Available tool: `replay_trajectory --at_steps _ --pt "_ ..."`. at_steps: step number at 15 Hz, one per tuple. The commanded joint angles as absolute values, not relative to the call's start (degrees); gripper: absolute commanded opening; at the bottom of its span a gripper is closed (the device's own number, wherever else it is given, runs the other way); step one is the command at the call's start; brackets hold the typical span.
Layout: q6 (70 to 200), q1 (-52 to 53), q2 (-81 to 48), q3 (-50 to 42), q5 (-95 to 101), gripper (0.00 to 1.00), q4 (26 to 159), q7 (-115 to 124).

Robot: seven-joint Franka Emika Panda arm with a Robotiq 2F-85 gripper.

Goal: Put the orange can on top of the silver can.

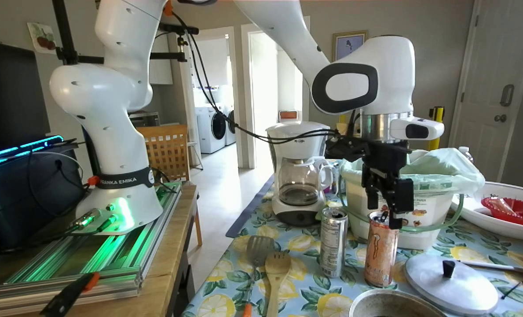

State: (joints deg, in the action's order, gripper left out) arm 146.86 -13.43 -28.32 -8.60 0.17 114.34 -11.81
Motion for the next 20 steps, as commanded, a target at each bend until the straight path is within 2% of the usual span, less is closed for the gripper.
replay_trajectory --at_steps 1,6,12,20 --pt "147.46 -14.26 -30.1 -7.86 0.73 0.74 112.61 -12.52" --pt "147.28 -14.22 -30.52 -7.91 0.8 0.39 111.97 -12.37" --pt "147.33 -14.23 -27.81 -7.65 0.51 0.38 113.46 -12.67" --pt "145.99 -13.02 -16.32 -8.56 1.73 0.38 119.44 -12.25"
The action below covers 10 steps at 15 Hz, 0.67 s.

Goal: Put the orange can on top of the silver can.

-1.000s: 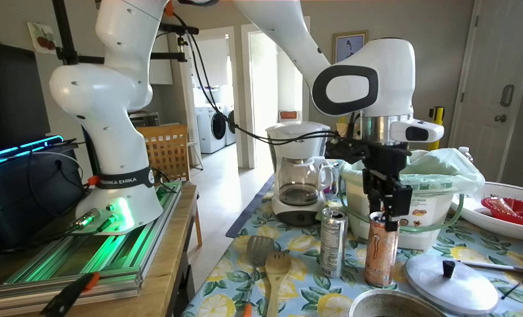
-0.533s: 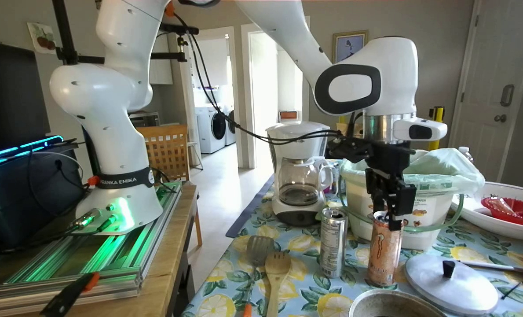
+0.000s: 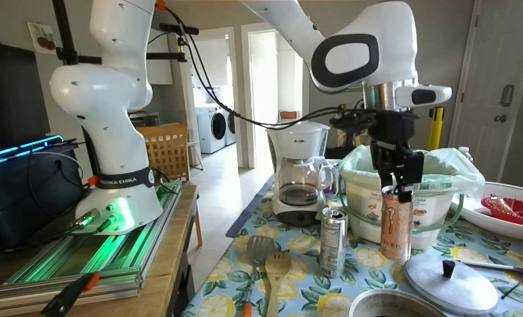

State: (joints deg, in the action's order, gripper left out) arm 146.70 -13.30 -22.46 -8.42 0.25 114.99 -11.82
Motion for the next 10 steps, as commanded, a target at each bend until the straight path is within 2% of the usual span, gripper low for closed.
replay_trajectory --at_steps 1,10 --pt "145.98 -12.85 -14.84 -8.75 2.06 0.38 120.29 -12.03" --pt "139.96 -12.19 -2.18 -9.07 4.72 0.38 126.53 -12.89"
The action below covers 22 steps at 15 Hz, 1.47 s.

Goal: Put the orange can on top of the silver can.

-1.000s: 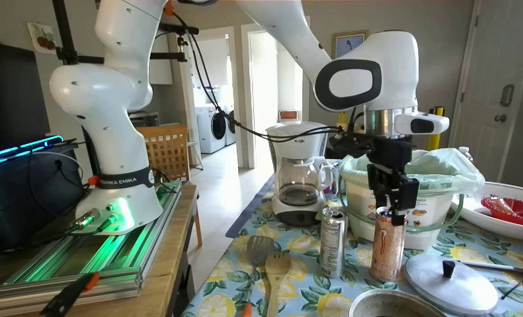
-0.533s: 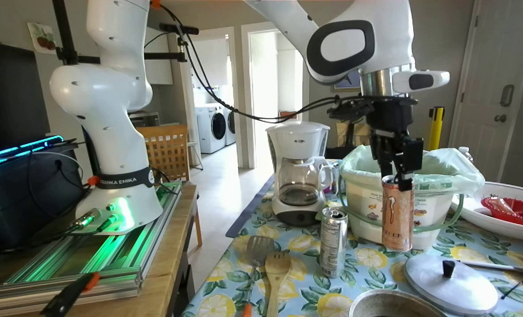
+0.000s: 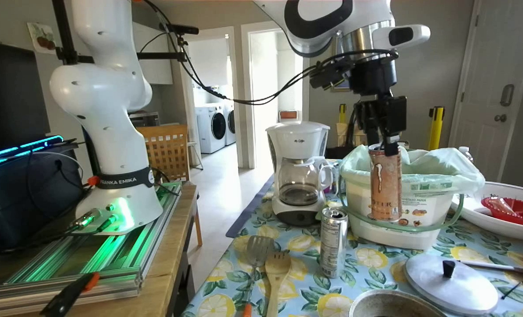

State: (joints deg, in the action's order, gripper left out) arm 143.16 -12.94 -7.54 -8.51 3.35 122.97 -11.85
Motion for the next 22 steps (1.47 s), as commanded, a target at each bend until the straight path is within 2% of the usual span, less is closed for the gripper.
replay_trajectory --at_steps 1,9,22 --pt "138.77 -12.11 -1.1 -9.1 4.93 0.38 126.96 -13.02" --pt "131.76 -11.66 5.77 -9.26 8.46 0.38 130.27 -14.16" --pt "132.93 -11.08 6.48 -9.43 8.4 0.38 133.64 -17.32"
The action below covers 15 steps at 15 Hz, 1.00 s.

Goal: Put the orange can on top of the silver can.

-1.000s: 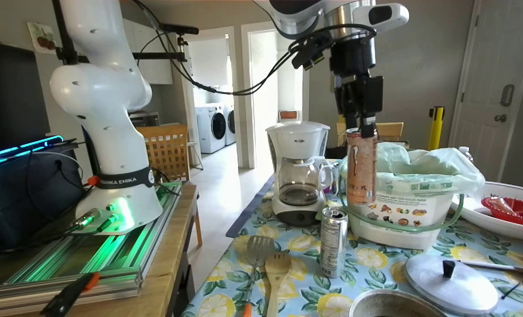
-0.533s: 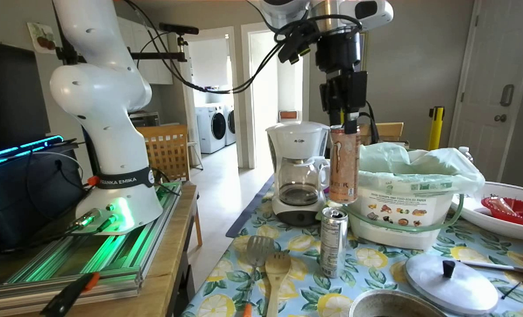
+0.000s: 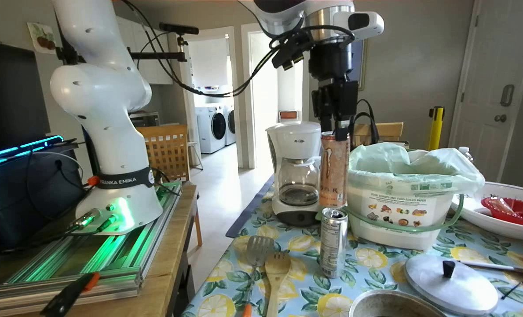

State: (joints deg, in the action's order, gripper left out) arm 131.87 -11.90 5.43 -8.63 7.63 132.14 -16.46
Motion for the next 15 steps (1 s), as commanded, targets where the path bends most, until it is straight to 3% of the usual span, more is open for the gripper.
replay_trajectory --at_steps 1,15 --pt "133.43 -10.99 6.36 -9.48 8.05 0.38 133.7 -17.65" --pt "136.56 -10.88 4.63 -9.41 8.44 0.38 134.05 -16.97"
